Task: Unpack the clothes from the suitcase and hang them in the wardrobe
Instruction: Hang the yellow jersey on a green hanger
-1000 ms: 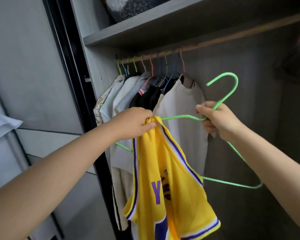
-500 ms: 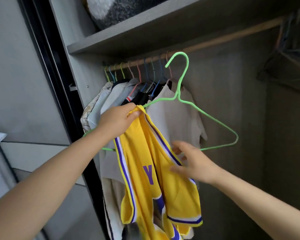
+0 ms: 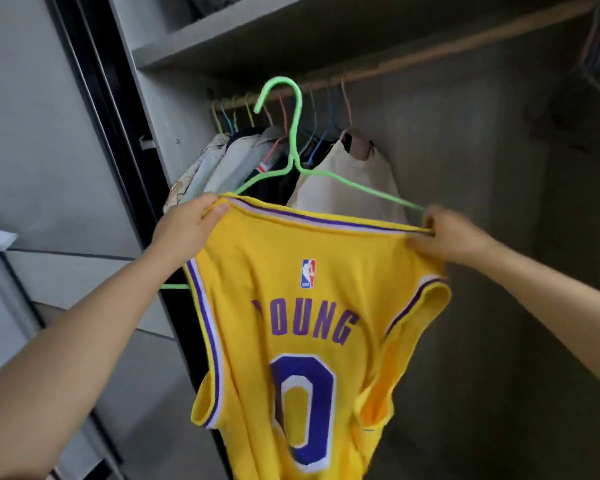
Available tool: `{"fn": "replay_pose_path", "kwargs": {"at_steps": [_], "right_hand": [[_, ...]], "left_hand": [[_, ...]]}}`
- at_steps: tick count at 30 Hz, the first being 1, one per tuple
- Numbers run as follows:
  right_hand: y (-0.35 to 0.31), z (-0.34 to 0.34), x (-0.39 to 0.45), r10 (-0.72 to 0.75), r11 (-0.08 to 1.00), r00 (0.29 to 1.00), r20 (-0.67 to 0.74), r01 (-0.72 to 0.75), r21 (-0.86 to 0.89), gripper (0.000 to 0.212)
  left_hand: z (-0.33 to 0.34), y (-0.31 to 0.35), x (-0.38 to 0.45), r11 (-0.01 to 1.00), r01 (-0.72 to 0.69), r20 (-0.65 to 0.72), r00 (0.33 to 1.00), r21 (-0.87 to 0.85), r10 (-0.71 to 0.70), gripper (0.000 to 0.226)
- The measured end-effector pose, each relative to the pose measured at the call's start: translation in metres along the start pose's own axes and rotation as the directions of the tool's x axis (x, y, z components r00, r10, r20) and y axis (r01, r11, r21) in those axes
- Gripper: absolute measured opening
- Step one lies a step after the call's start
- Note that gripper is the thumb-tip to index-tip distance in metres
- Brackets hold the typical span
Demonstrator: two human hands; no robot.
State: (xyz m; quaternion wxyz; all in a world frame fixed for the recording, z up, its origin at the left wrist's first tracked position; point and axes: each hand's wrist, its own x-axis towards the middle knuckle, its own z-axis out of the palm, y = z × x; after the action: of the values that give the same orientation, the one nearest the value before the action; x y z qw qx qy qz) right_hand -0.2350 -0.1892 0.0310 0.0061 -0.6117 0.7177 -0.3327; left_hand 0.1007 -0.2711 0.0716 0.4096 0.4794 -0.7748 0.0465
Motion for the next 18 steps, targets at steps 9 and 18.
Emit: {"fn": "replay_pose_path", "kwargs": {"at_steps": [9,18], "right_hand": [[0.053,-0.032,0.010,0.207,0.978,0.891,-0.405,-0.173,0.119,0.026],[-0.066,0.040,-0.009,-0.422,0.878,0.885,0.198,0.345,0.332,0.058]], "left_hand": [[-0.003,-0.048,-0.012,0.963,0.161,-0.061,0.982,-0.215,-0.177,0.041],[0.009,0.019,0.012,0.995,0.058,-0.040,0.997,-0.079,-0.062,0.043]]}}
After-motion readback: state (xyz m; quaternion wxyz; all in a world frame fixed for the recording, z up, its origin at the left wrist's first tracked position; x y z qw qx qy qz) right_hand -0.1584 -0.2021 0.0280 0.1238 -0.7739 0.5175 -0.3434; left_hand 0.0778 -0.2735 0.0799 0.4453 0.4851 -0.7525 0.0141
